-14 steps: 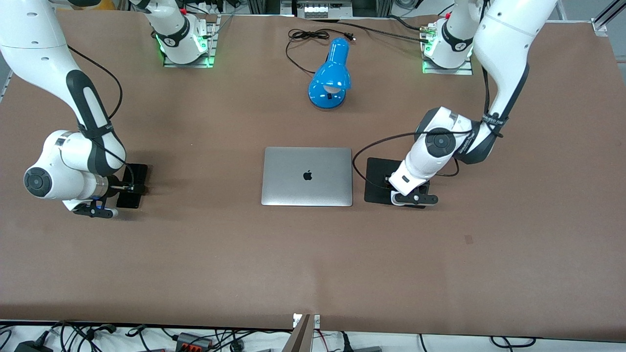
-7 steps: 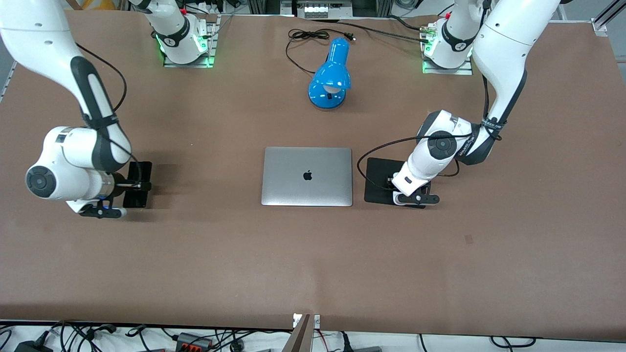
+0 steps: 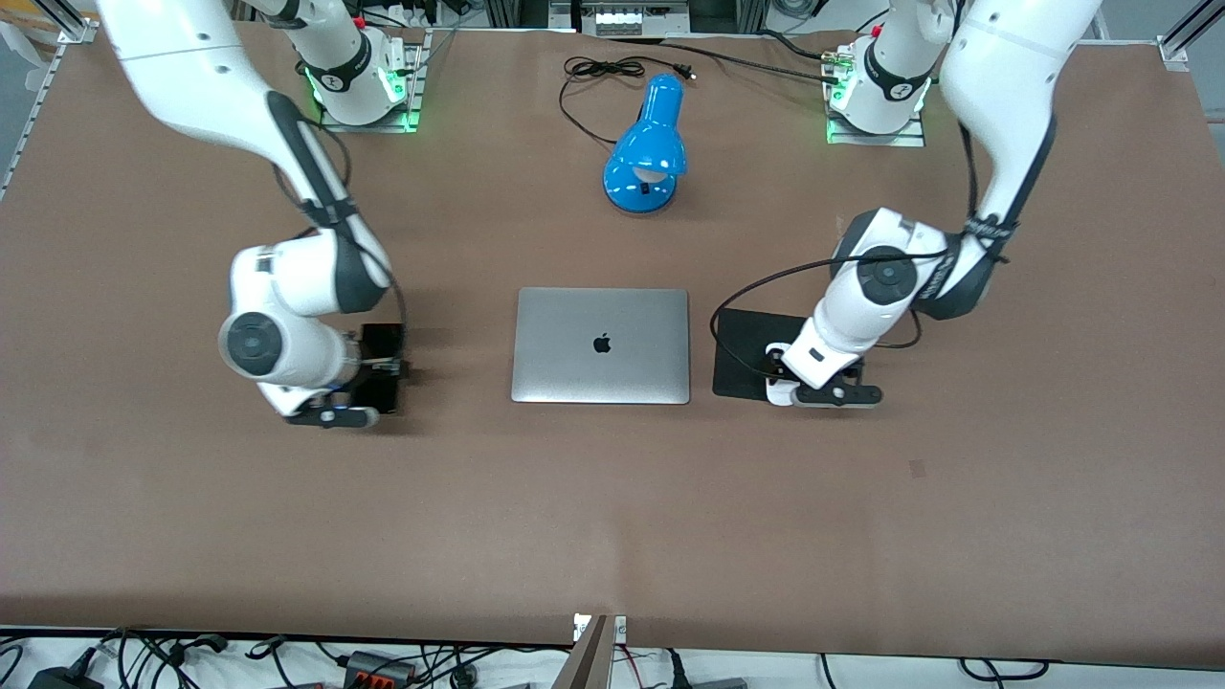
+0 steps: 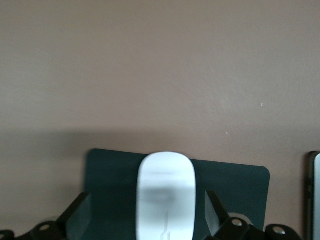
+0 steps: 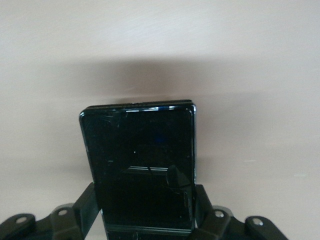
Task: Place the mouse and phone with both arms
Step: 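Release the mouse while the right gripper carries the phone toward the laptop, then set the phone beside the laptop and open the right gripper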
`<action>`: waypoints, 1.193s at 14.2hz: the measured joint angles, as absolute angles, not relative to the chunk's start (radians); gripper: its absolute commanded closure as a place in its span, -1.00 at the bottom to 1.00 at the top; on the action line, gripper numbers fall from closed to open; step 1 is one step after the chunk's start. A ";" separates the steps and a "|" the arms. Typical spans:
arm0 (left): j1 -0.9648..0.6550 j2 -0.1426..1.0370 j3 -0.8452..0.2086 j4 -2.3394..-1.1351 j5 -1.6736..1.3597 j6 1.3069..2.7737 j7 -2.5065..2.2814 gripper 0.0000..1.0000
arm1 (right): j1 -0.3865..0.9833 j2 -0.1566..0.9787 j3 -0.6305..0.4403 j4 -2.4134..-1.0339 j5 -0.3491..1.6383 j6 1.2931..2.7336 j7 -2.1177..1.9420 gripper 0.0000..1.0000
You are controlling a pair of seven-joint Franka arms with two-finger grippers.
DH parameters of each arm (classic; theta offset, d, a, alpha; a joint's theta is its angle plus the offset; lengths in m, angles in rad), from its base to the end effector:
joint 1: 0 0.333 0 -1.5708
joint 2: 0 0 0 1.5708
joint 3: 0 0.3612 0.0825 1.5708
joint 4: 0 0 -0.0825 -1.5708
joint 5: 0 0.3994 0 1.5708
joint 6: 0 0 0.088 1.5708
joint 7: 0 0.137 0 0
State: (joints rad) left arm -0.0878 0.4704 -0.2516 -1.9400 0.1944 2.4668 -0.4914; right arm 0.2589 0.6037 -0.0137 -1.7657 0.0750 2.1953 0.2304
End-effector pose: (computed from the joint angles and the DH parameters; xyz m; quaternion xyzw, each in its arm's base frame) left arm 0.6283 -0.2095 0.2524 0.9991 0.0175 0.0382 0.0087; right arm 0.6524 0.1685 0.2049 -0.9958 0.0162 0.0901 0.0033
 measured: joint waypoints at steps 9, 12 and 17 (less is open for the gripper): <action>0.036 0.358 -0.248 -1.416 0.136 1.757 -0.036 -1.00 | 0.391 0.640 -0.013 -1.766 0.135 2.290 0.321 0.45; 0.146 0.354 -0.249 -1.314 -0.054 1.510 0.021 -1.00 | 0.414 0.659 -0.013 -1.766 0.135 2.309 0.351 0.45; 0.054 0.305 -0.147 -1.272 -0.032 1.412 0.032 -1.00 | 0.429 0.666 -0.006 -1.766 0.135 2.309 0.363 0.45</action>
State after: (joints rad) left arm 0.0538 0.3045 -0.1472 -1.2718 -0.0324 1.4124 0.0324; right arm 0.4290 0.6660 -0.0056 -1.7657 0.1353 2.3092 0.3631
